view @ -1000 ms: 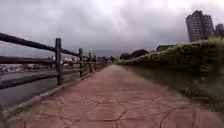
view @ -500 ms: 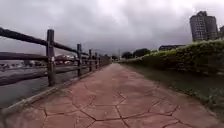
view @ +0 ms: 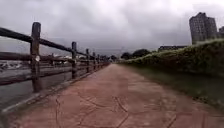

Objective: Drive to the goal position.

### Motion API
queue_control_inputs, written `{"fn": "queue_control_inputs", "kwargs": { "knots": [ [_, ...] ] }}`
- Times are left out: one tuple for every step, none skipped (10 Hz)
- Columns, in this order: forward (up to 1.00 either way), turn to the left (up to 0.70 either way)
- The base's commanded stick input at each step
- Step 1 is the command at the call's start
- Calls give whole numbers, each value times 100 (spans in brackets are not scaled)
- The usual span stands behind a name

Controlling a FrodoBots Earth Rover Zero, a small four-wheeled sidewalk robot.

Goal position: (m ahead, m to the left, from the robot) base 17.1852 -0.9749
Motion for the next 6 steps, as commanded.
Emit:
{"fn": "queue_control_inputs", "kwargs": {
  "knots": [
    [100, 0],
    [100, 0],
    [100, 0],
    [100, 0],
    [100, 0],
    [100, 0]
  ]
}}
